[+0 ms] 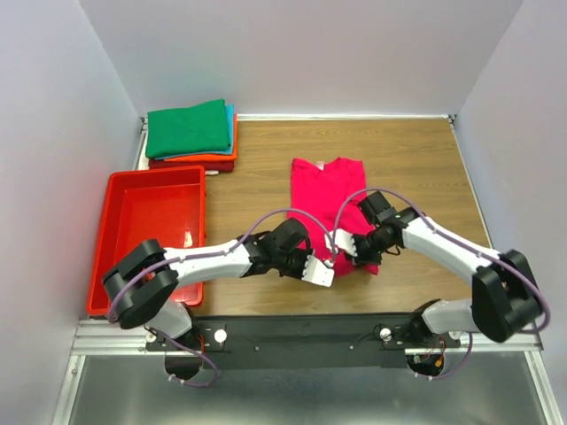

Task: Fold and stack the t-shirts
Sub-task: Fold the tshirt

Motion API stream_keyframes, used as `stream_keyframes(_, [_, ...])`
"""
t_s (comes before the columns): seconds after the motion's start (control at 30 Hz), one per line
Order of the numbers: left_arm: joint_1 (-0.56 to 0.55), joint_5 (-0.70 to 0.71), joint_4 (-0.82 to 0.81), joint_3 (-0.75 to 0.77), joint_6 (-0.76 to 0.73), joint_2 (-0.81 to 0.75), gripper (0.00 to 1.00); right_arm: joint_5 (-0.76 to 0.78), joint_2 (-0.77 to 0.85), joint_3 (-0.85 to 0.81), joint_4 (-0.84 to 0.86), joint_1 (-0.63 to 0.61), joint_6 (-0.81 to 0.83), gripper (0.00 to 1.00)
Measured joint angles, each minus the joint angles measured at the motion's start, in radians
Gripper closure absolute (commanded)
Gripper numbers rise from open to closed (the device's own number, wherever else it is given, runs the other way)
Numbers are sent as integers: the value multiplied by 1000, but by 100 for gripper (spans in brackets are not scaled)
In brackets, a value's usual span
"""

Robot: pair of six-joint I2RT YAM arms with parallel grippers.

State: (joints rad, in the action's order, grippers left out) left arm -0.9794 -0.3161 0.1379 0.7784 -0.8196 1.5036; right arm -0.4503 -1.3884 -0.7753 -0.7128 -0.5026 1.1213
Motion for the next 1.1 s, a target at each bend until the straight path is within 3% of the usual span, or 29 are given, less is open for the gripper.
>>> stream_keyframes(0.23, [-14, -30, 73, 1, 10, -124, 100, 15, 99, -94, -163, 0, -73, 99])
stream_keyframes(0.37, [69, -30, 85, 64, -27, -121, 100, 56, 66, -201, -170, 19, -132, 99])
stream_keyframes(0.57, [249, -41, 59, 271, -97, 4, 100, 100, -77, -397, -134, 129, -192, 99])
stream_keyframes(0.8, [341, -57, 47, 489, -142, 204, 100, 113, -308, -643, -75, 229, -230, 100])
stream_keyframes(1.1, [448, -61, 32, 748, -120, 461, 100, 161, -570, -904, 7, 248, -319, 99])
